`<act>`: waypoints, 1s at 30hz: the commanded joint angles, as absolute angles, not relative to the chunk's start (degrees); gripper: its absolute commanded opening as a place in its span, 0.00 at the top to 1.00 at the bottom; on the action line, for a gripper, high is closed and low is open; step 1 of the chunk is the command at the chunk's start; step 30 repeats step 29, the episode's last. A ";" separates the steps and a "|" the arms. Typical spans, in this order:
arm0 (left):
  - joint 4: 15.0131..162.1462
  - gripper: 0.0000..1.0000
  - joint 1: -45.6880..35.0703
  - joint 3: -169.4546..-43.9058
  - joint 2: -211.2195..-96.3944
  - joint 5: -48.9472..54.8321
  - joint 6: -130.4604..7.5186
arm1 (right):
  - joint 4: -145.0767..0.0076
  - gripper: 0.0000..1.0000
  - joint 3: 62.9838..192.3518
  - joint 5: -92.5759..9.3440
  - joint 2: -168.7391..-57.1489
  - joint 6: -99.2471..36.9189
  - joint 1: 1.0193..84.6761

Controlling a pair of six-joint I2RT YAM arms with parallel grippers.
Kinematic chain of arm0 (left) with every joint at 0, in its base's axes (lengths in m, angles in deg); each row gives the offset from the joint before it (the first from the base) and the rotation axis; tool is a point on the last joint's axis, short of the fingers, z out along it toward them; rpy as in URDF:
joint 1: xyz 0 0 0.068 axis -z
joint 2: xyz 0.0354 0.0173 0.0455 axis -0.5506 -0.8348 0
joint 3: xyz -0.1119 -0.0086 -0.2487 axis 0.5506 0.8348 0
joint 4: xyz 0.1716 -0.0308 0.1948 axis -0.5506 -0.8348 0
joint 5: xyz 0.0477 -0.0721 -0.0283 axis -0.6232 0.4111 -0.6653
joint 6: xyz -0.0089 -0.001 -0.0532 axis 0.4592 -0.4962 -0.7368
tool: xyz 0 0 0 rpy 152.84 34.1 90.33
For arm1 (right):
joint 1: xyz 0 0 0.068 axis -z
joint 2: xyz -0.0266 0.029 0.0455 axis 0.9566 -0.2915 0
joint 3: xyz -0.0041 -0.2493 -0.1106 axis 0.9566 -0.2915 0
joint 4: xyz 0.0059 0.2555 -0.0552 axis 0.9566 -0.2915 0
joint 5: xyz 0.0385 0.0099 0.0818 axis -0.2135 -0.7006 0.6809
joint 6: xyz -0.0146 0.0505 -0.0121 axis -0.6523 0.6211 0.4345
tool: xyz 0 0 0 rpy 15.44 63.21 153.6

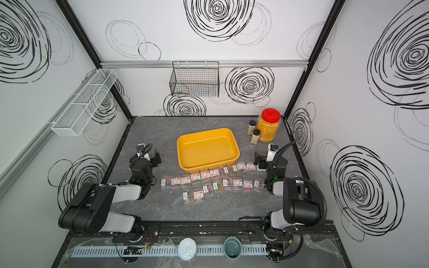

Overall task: Take the paper clips out of the storage box
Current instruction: Reset both arms

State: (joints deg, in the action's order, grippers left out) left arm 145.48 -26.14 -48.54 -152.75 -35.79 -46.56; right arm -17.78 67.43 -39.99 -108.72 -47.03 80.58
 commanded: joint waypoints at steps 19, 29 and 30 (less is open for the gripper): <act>154.41 0.01 -28.38 -46.70 -154.15 -26.51 -45.13 | -21.03 0.00 71.48 -52.61 -110.11 -47.51 74.98; 154.26 0.01 -28.68 -46.73 -154.13 -25.92 -45.31 | -21.02 0.00 71.44 -52.58 -110.12 -47.50 75.03; 154.26 0.01 -28.68 -46.73 -154.13 -25.92 -45.31 | -21.02 0.00 71.44 -52.58 -110.12 -47.50 75.03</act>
